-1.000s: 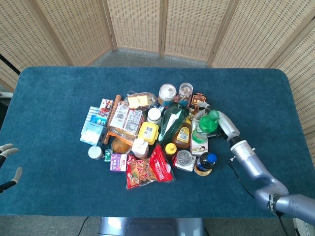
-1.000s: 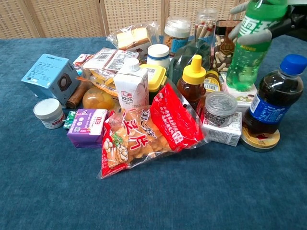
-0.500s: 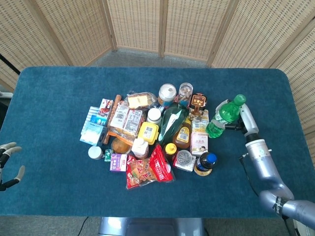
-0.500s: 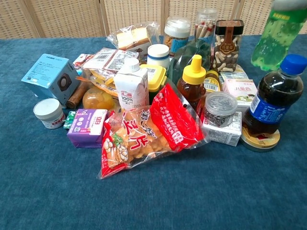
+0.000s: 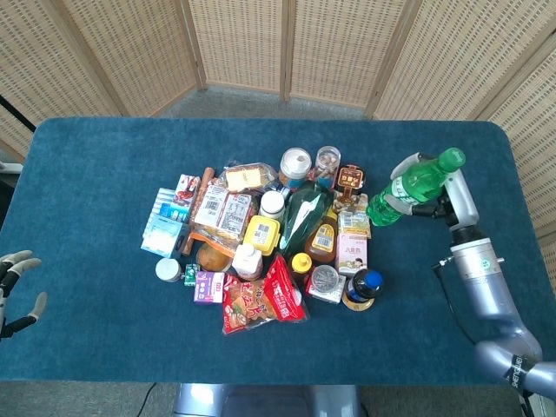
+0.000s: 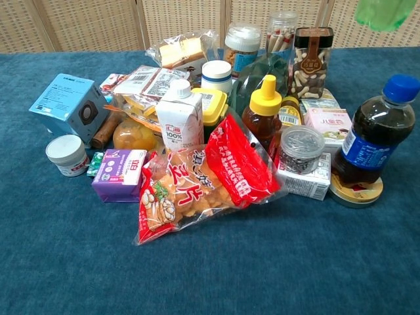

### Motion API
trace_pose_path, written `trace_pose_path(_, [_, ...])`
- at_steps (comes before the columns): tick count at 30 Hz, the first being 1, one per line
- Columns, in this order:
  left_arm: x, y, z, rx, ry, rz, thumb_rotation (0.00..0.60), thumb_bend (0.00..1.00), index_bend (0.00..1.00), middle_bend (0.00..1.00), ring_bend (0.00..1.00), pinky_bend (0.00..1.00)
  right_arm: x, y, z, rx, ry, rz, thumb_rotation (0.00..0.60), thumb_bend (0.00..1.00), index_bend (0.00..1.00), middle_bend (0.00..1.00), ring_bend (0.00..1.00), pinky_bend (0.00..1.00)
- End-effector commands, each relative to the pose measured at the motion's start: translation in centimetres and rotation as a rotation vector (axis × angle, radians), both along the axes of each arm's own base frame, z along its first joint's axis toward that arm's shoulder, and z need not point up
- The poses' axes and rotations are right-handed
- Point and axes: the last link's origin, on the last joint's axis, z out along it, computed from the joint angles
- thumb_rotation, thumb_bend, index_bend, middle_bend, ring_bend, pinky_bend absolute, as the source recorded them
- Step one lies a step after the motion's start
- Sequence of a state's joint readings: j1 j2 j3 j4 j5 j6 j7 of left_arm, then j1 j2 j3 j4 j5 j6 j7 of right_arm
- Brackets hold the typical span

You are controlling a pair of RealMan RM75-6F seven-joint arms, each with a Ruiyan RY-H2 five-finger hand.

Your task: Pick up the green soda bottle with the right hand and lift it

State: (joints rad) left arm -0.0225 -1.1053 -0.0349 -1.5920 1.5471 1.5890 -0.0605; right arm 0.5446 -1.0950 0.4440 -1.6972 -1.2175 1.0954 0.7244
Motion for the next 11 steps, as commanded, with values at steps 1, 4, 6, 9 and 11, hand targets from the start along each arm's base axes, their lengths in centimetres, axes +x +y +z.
trace_pose_path(1, [-0.06, 0.01, -0.07, -0.003, 0.001, 0.002, 0.485, 0.45, 0.28, 0.25, 0.22, 0.0, 0.49, 0.05, 0.61, -0.013, -0.001, 0.011, 0.6, 0.33, 0.61, 1.0, 1.0, 0.85])
trace_pose_path(4, [-0.07, 0.12, -0.28, -0.009, -0.003, 0.003, 0.482, 0.45, 0.28, 0.25, 0.22, 0.0, 0.79, 0.18, 0.84, -0.011, -0.003, 0.015, 0.6, 0.33, 0.61, 1.0, 1.0, 0.85])
trace_pose_path(6, [-0.06, 0.25, -0.46, -0.013, -0.004, 0.002, 0.484, 0.45, 0.28, 0.25, 0.22, 0.0, 0.83, 0.22, 0.77, -0.009, 0.005, 0.016, 0.6, 0.33, 0.61, 1.0, 1.0, 0.85])
trace_pose_path(9, [0.03, 0.45, -0.69, -0.022, -0.002, -0.003, 0.486, 0.45, 0.28, 0.25, 0.22, 0.0, 0.85, 0.2, 0.65, -0.004, 0.01, 0.015, 0.6, 0.33, 0.61, 1.0, 1.0, 0.85])
trace_pose_path(11, [0.09, 0.53, -0.74, -0.024, 0.001, -0.006, 0.487, 0.45, 0.28, 0.25, 0.22, 0.0, 0.82, 0.22, 0.58, -0.003, 0.015, 0.015, 0.6, 0.33, 0.61, 1.0, 1.0, 0.85])
